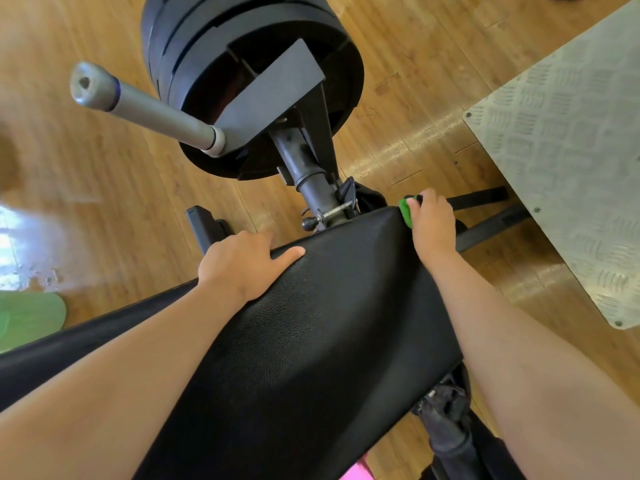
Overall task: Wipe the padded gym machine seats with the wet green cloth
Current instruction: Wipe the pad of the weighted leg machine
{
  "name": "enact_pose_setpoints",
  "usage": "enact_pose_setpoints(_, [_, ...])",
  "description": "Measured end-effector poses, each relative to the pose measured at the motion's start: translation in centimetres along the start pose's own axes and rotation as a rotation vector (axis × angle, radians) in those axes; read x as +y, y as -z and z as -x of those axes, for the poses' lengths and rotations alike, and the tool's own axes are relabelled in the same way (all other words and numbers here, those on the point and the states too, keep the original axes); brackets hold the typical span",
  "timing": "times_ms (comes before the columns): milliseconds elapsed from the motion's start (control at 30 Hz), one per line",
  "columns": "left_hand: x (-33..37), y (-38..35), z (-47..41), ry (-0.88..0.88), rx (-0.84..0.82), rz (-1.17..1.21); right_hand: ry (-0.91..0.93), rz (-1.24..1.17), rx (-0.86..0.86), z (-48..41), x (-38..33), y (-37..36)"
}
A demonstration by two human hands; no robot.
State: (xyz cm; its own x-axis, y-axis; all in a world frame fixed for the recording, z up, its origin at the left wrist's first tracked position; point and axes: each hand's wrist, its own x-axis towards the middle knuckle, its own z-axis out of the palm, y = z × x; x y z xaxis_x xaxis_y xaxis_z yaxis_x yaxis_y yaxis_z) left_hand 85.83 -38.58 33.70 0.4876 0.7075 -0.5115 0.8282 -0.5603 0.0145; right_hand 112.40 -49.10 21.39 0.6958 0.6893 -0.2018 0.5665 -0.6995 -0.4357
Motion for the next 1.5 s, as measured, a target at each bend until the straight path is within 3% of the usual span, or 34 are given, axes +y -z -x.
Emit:
enact_pose_setpoints(100, [0.0,-0.1,-0.1,-0.001,-0.003,-0.002,-0.103,-0.051,-0.106,-0.6,0.6,0.4])
enact_pose_setpoints(167, [0.0,-0.1,-0.2,-0.003,-0.002,-0.005,-0.073,-0.119,-0.144,-0.8,0.8,0.8])
enact_pose_setpoints(300, [0.0,-0.2,-0.3,-0.004,-0.011,-0.009,0.102,-0.135,-0.120,-0.2,-1.5,1.4])
enact_pose_setpoints(500, [0.0,-0.3,-0.3,-0.005,0.001,-0.012,0.499,-0.178,-0.220,3.6,-9.9,0.0])
enact_pose_setpoints(600, [0.1,-0.3,-0.3,-0.008,0.015,-0.025,0.559,-0.186,-0.285,3.6,-11.1,-0.2])
enact_pose_setpoints(1067, [-0.1,-0.2,-0.5,-0.015,-0.018,-0.006,0.049,-0.043,-0.063,-1.9,-0.9,-0.2])
enact_pose_setpoints(1500, [0.3,0.1,-0.3,0.006,-0.033,0.007,-0.260,-0.011,-0.156,7.4,7.1,1.8])
